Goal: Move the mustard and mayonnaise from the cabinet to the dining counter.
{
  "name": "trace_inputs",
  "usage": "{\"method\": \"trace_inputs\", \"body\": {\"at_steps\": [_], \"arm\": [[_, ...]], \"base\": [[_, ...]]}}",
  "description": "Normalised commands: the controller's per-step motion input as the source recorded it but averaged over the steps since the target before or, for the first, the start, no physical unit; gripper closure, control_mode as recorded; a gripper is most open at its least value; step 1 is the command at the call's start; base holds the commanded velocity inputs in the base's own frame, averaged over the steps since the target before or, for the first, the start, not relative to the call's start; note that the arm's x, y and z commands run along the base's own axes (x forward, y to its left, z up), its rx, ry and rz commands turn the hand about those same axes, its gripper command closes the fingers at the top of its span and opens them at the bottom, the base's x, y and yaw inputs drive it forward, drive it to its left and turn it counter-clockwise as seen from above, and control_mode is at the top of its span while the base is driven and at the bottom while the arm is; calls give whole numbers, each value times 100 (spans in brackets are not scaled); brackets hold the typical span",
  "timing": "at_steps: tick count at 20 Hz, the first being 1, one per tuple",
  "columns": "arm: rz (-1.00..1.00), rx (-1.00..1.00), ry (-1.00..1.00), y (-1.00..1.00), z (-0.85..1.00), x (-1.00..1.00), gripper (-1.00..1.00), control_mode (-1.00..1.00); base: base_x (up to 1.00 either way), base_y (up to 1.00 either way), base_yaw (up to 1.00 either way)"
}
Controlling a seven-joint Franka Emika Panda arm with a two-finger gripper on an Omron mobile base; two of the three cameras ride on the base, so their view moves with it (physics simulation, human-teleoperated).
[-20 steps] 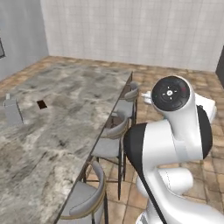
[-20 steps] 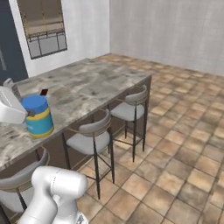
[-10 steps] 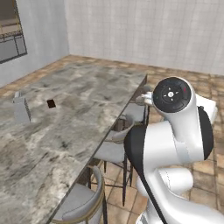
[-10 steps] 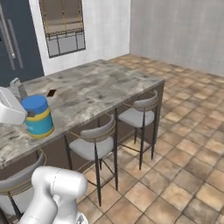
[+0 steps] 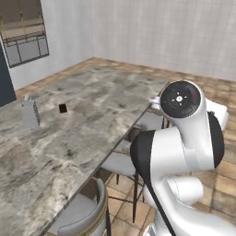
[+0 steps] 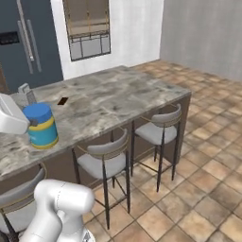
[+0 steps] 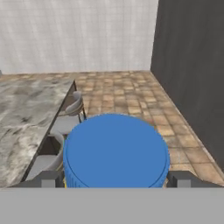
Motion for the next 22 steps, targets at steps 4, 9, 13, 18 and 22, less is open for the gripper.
{"method": "trace_inputs", "body": {"at_steps": [4, 9, 13, 18, 22], "arm": [[0, 0, 0, 0, 0, 0, 100, 100], [0, 0, 0, 0, 0, 0, 100, 100], [0, 0, 0, 0, 0, 0, 100, 100], [0, 0, 0, 0, 0, 0, 100, 100], [0, 0, 0, 0, 0, 0, 100, 100]], "base": [[45, -21, 49], [43, -32, 37], [43, -34, 35], [43, -28, 40], [43, -29, 37]]}}
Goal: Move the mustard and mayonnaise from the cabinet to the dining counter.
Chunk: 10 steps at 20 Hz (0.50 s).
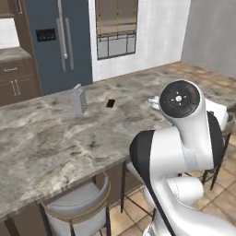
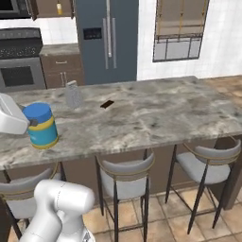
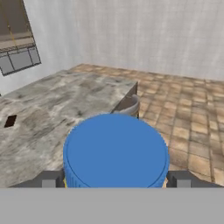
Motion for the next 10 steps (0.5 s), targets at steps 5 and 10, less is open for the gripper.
{"method": "trace_inputs", "body": {"at_steps": [5, 10], "arm": [[0, 0, 0, 0, 0, 0, 100, 100], [0, 0, 0, 0, 0, 0, 100, 100]], "base": [[43, -32, 32], [54, -26, 30]]}}
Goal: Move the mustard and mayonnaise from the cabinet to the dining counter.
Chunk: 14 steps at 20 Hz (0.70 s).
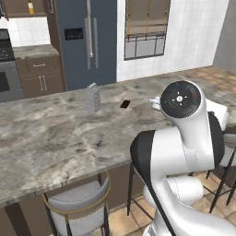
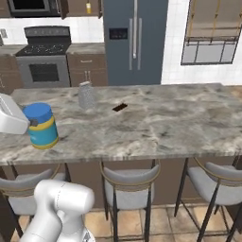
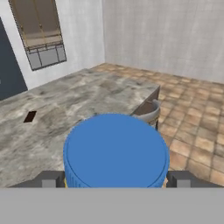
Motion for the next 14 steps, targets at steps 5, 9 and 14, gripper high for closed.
{"method": "trace_inputs", "body": {"at_steps": [5, 9, 14], "arm": [[0, 0, 0, 0, 0, 0, 100, 100], [0, 0, 0, 0, 0, 0, 100, 100], [0, 0, 0, 0, 0, 0, 100, 100]], "base": [[61, -21, 27], [61, -20, 25], [41, -11, 6]]}}
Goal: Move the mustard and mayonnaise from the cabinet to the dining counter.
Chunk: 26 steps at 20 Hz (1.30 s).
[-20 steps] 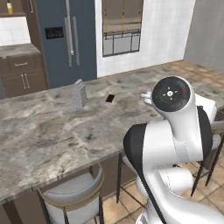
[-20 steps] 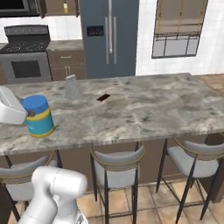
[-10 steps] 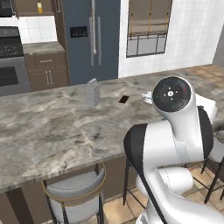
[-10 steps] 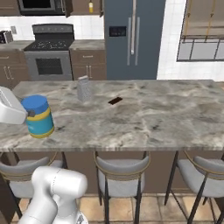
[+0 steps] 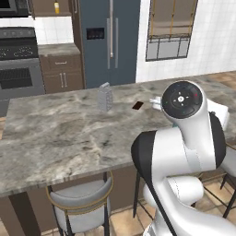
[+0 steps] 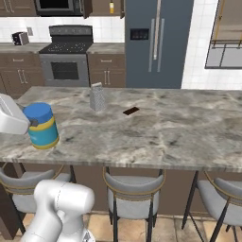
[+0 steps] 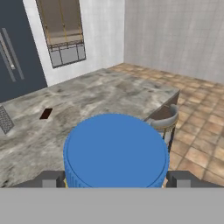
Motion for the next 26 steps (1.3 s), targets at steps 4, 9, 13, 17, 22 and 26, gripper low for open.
{"method": "trace_inputs", "body": {"at_steps": [4, 9, 13, 17, 22, 26], "arm": [[0, 0, 0, 0, 0, 0, 100, 100], [0, 0, 0, 0, 0, 0, 100, 100], [0, 0, 0, 0, 0, 0, 100, 100], [0, 0, 0, 0, 0, 0, 100, 100], [17, 3, 2, -3, -2, 11, 100, -100], [49, 18, 16, -11, -10, 38, 100, -100]], "base": [[5, 0, 0], [0, 0, 0], [0, 0, 0], [0, 0, 0], [1, 0, 1], [0, 0, 0]]}}
